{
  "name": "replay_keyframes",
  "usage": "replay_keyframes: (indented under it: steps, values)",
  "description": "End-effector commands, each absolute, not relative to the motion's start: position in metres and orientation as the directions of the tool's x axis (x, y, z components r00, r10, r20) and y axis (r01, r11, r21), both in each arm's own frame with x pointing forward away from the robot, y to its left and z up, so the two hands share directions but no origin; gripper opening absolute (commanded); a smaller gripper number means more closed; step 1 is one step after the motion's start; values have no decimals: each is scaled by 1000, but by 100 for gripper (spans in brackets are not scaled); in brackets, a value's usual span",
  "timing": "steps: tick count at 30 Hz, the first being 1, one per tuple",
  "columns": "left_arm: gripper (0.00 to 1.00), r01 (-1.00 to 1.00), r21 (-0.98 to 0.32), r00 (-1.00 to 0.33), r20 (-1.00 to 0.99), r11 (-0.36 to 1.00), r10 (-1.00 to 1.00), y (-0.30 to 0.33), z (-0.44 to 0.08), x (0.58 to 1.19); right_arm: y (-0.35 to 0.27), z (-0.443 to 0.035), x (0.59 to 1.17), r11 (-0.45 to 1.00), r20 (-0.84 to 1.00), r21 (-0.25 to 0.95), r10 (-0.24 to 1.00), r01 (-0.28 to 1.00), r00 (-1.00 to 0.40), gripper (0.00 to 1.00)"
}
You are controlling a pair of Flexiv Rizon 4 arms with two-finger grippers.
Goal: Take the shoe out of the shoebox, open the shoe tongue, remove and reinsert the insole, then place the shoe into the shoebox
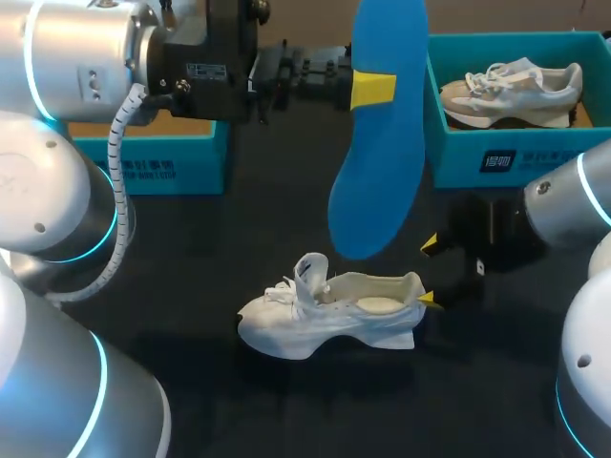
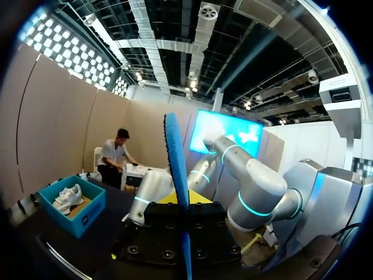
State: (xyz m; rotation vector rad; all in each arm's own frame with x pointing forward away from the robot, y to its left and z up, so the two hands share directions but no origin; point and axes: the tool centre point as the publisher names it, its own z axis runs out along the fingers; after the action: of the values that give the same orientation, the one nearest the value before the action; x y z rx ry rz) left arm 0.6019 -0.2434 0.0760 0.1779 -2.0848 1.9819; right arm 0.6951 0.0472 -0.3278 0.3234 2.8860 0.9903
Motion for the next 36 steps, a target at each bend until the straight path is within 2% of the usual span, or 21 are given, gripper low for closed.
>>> replay_keyframes:
  steps: [1, 5, 11, 36]
  values:
    - [0, -264, -963, -959, 269, 62, 90, -243, 76, 602, 47, -319, 692, 882, -9, 424, 232, 207, -973, 100]
    - [0, -264, -963, -959, 269, 62, 90, -243, 76, 602, 48, -319, 694, 917, -13, 344, 220, 202, -975, 100]
    - [0, -264, -963, -959, 269, 62, 90, -243, 76, 602, 50, -320, 697, 937, -12, 291, 204, 192, -979, 100]
    - [0, -264, -963, -959, 269, 62, 90, -243, 76, 602, 46, -321, 695, 968, -47, 140, 216, 207, -975, 100]
